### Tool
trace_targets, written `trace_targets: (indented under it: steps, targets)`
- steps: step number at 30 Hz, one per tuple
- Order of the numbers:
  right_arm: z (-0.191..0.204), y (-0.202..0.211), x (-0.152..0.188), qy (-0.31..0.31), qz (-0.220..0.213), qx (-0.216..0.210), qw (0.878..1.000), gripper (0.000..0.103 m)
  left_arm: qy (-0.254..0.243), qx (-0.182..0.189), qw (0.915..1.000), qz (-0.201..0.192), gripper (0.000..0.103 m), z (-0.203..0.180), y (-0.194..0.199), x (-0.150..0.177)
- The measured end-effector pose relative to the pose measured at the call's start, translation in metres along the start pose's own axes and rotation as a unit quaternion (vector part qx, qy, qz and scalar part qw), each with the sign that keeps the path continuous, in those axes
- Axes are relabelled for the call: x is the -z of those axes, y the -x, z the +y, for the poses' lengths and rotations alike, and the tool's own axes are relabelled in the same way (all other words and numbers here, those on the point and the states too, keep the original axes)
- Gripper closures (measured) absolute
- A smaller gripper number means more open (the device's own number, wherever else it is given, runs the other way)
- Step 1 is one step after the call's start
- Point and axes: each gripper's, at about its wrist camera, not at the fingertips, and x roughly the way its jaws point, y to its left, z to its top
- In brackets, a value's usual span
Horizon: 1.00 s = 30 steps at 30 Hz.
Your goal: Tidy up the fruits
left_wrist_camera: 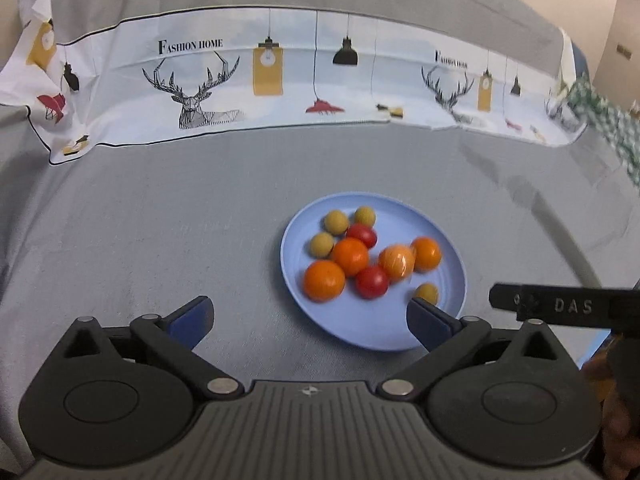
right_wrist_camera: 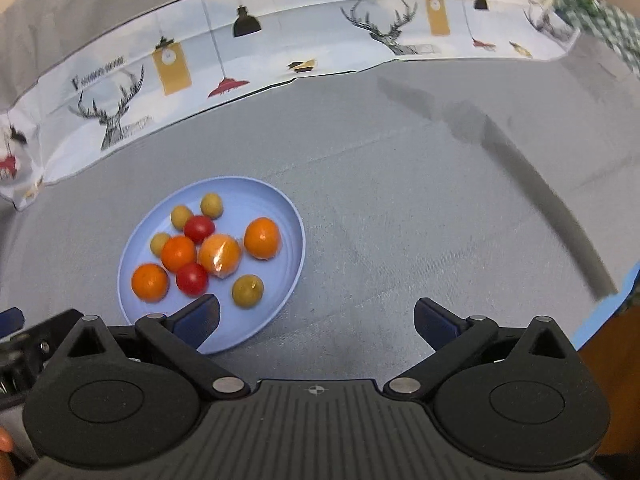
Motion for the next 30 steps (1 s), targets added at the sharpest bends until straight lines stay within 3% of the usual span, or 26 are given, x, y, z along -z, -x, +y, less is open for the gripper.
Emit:
trace_targets:
  steps: [7,30]
  targets:
    - [0.015,-0.008,0.002,0.041,0.004,0.018,0.999,0.001,0.017,0.0,0.9994,0.031,0.0,0.005,-0.015,0.001]
    - [0.029,-0.011,0.006,0.074,0.004,0.016,0.997,0.001,0.019,-0.006,0.9991,0.037,0.0,0.004,-0.02,0.001]
